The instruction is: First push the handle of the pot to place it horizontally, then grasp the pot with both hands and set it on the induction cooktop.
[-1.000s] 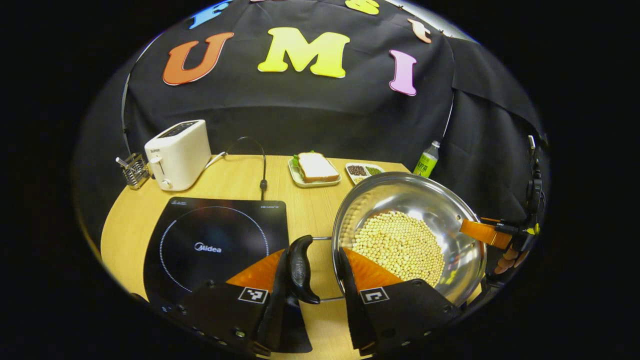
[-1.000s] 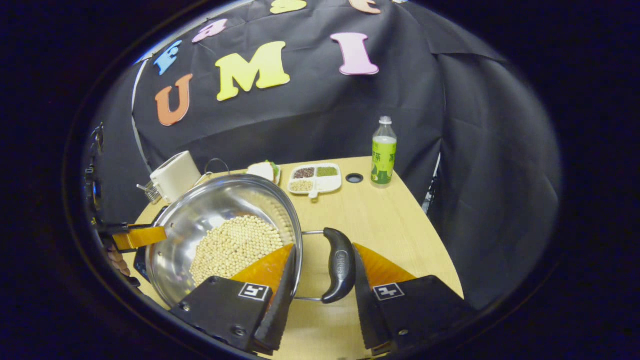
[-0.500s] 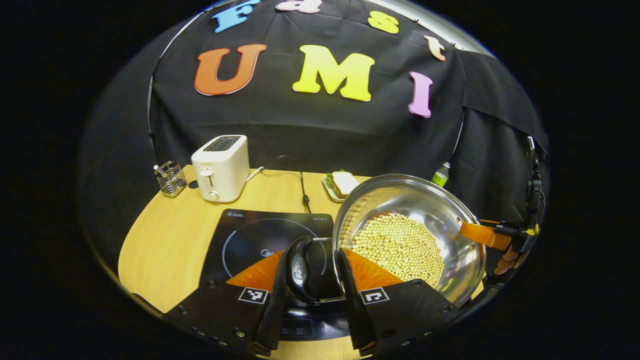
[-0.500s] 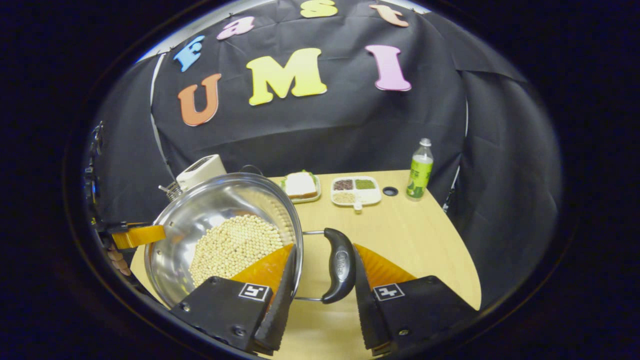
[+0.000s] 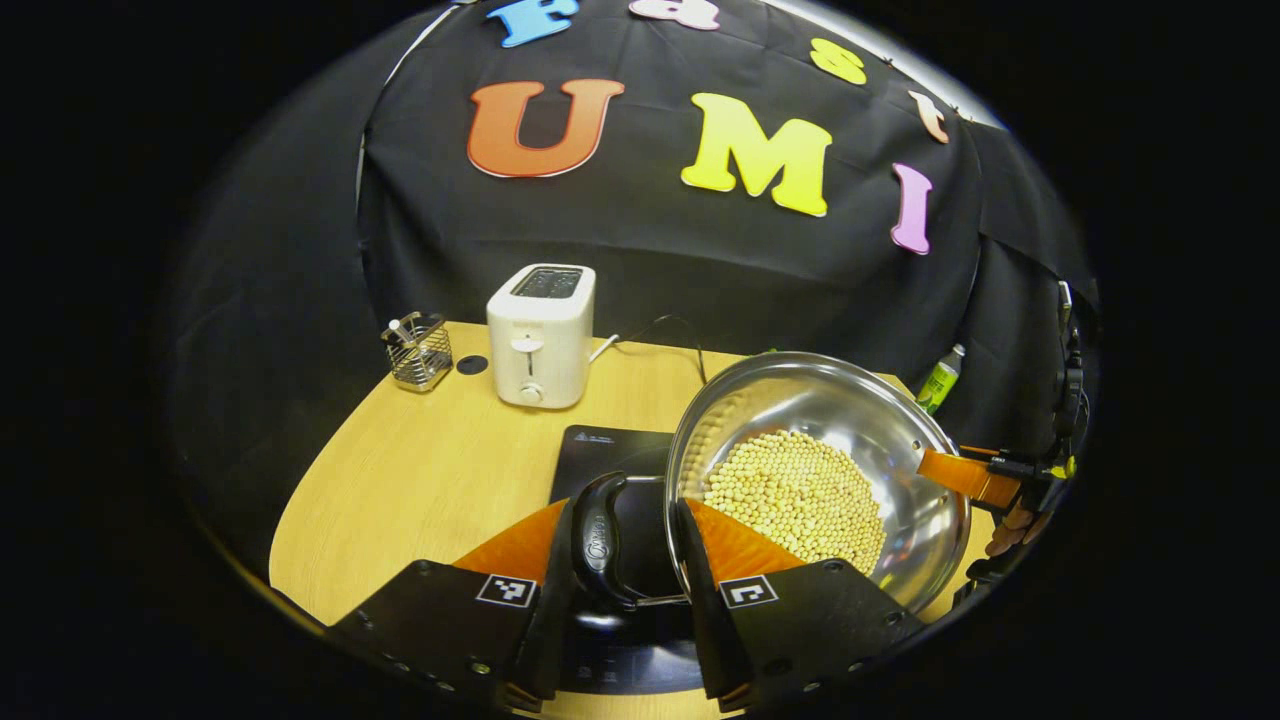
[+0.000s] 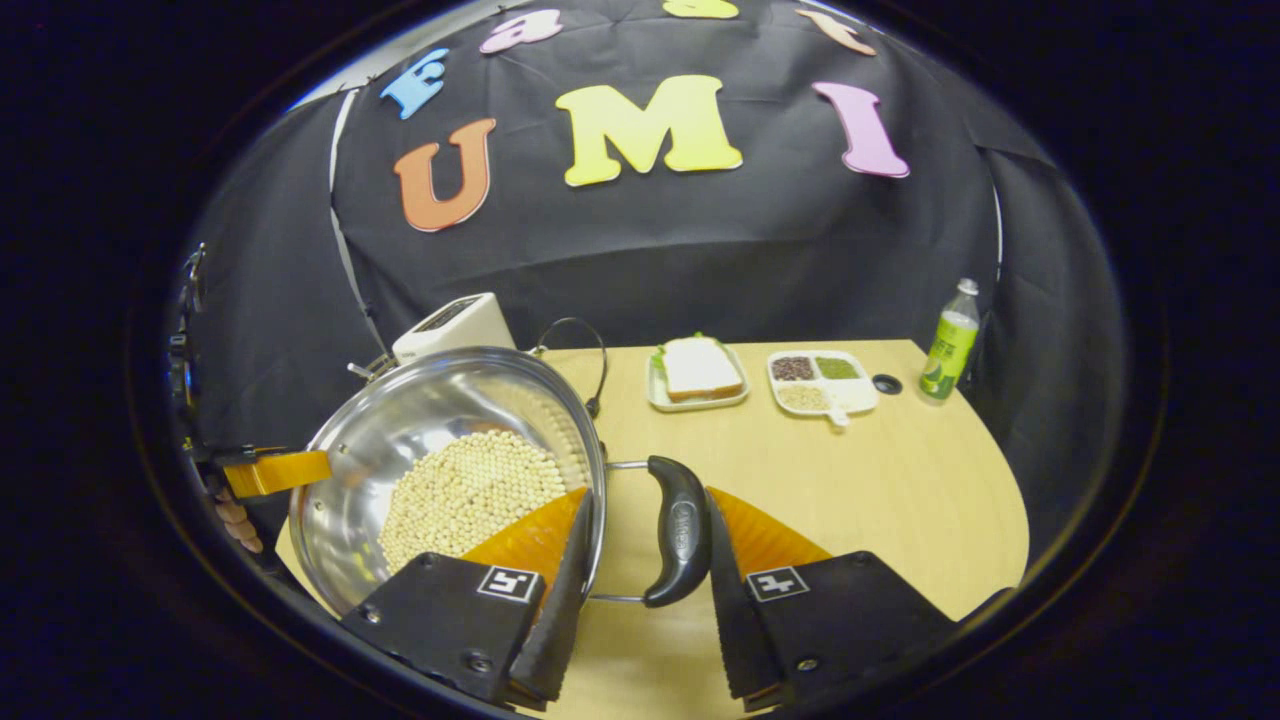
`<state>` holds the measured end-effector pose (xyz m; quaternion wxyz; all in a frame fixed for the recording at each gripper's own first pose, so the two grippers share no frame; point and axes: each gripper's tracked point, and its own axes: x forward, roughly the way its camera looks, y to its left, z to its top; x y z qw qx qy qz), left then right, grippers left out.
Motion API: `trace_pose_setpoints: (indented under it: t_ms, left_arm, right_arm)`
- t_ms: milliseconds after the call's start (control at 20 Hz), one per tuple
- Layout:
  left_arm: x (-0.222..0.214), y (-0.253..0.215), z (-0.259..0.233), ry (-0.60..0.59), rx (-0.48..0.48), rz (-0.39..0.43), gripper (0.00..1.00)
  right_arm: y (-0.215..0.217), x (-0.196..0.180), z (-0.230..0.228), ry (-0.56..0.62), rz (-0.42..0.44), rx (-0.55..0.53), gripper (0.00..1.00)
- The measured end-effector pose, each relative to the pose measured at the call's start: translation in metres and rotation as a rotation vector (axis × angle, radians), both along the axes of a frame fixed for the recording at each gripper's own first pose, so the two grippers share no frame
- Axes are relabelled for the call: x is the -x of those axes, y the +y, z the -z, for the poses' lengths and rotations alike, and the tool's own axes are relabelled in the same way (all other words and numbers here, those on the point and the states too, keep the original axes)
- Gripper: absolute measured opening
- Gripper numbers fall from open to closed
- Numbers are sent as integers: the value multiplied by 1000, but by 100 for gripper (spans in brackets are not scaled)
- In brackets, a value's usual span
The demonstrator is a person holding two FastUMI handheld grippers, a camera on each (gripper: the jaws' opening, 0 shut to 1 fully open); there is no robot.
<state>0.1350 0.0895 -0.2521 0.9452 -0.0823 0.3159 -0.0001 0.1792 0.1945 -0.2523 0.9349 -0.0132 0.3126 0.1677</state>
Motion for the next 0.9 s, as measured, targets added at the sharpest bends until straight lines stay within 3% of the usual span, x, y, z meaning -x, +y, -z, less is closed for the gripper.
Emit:
trace_pose_setpoints:
  t_ms: [500,900]
  left_arm:
    - [-37,51,44,60,-6,-44,52]
    - [-40,56,57,65,0,-22,52]
  right_arm:
    - [52,-24,51,77,32,7,62]
    - [58,-24,62,103,31,-13,62]
